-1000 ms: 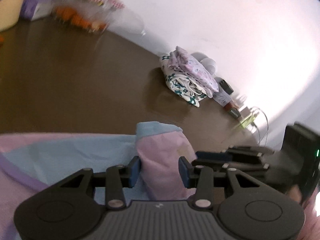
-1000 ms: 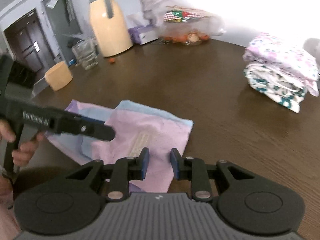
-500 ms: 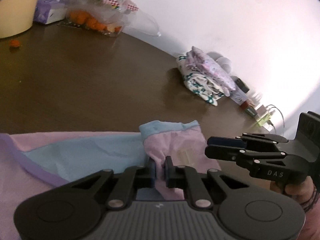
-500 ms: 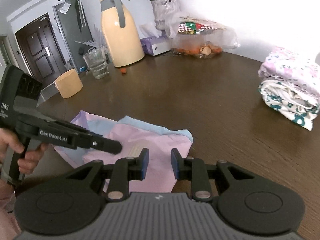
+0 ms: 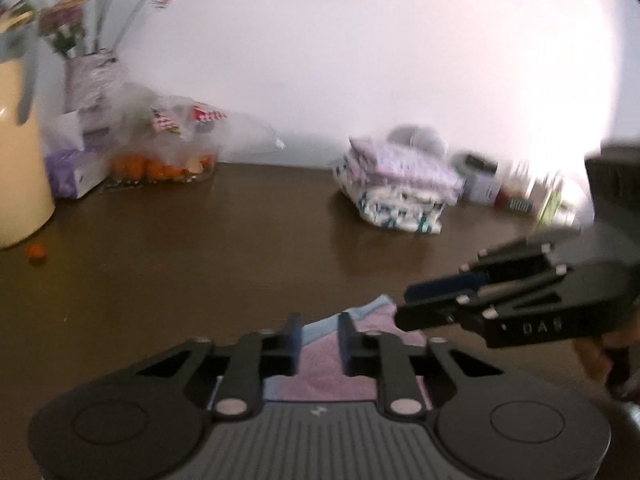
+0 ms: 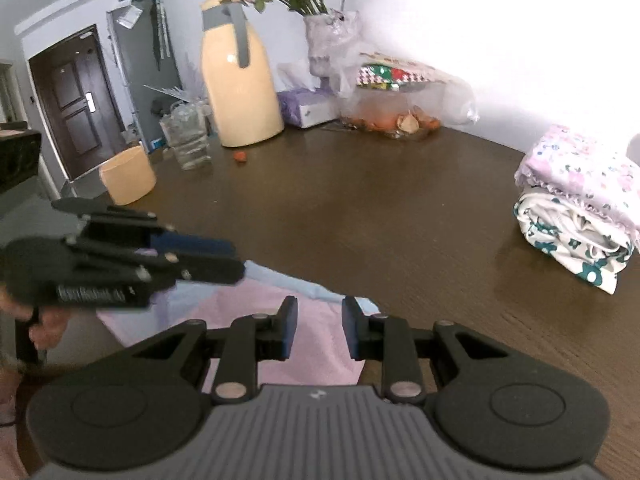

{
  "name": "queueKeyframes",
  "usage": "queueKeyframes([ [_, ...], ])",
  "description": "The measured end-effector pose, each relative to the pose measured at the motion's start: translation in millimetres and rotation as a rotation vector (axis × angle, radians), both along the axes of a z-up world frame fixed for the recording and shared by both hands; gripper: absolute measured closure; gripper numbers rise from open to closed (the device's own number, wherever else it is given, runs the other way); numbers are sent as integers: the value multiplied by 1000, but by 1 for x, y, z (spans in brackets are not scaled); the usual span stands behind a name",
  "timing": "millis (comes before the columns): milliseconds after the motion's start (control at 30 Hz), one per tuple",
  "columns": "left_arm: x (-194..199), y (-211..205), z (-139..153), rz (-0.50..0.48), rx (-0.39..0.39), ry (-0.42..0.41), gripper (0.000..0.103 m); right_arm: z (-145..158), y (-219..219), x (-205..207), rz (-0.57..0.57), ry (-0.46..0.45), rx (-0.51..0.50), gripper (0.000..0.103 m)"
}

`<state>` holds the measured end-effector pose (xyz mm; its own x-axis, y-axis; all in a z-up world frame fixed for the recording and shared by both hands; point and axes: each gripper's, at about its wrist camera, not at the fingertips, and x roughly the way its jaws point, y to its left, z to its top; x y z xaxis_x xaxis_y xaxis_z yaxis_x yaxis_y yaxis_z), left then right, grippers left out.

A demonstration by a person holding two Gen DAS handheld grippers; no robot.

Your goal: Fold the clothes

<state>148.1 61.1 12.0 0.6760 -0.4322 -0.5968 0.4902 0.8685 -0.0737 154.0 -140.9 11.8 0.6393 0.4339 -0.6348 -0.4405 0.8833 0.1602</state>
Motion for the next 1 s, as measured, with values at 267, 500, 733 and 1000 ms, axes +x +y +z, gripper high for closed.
queueKeyframes([
  [267,13,-6,-29,20,61,64,93,-34,7,15,-14,75,8,79],
  [500,-28,16,-4,-10,7,-7,90,-7,-8,-23,11,16,56,79],
  [733,-50,11,-19,-45,56,24,90,-20,-3,-45,34,62,32,79],
  [1000,-53,15,-17,-22,44,10,85,-21,-8,-49,12,61,61,77],
])
